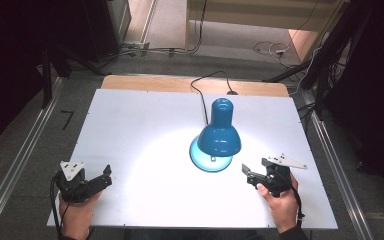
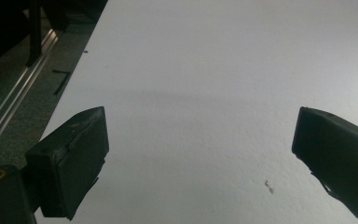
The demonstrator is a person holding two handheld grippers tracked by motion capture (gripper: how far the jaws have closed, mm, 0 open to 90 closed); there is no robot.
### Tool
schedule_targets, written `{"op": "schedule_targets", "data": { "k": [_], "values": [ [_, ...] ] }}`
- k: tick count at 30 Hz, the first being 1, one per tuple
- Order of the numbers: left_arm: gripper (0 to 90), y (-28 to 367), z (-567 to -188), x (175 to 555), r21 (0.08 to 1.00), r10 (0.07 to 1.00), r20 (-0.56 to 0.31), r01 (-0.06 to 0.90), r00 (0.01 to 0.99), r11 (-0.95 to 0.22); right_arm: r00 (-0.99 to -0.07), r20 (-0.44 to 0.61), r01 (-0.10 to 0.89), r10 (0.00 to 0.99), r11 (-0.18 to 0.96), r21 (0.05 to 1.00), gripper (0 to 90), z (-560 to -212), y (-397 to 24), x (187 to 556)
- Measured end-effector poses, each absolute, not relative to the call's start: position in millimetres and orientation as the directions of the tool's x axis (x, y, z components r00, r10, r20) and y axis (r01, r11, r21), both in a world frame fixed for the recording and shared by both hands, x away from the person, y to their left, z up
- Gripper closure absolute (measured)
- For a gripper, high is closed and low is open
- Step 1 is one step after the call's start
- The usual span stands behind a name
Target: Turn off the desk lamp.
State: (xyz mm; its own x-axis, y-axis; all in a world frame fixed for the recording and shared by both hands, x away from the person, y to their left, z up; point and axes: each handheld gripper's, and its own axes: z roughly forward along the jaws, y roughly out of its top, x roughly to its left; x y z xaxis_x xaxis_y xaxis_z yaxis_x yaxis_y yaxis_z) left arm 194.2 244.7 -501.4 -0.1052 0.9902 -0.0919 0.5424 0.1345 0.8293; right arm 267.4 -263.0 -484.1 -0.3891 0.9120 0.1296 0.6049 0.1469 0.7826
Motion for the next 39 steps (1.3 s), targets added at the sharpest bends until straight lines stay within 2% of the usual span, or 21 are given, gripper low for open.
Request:
{"op": "schedule_targets", "data": {
  "k": [39],
  "values": [
    [4.4, 245.0, -501.1, 193.9, 0.83, 0.99, -0.091, 0.542, -0.104, 0.133, -0.451, 0.136, 0.585, 0.882, 0.177, 0.792, 19.1, -480.9, -229.5, 270.3]
  ]
}}
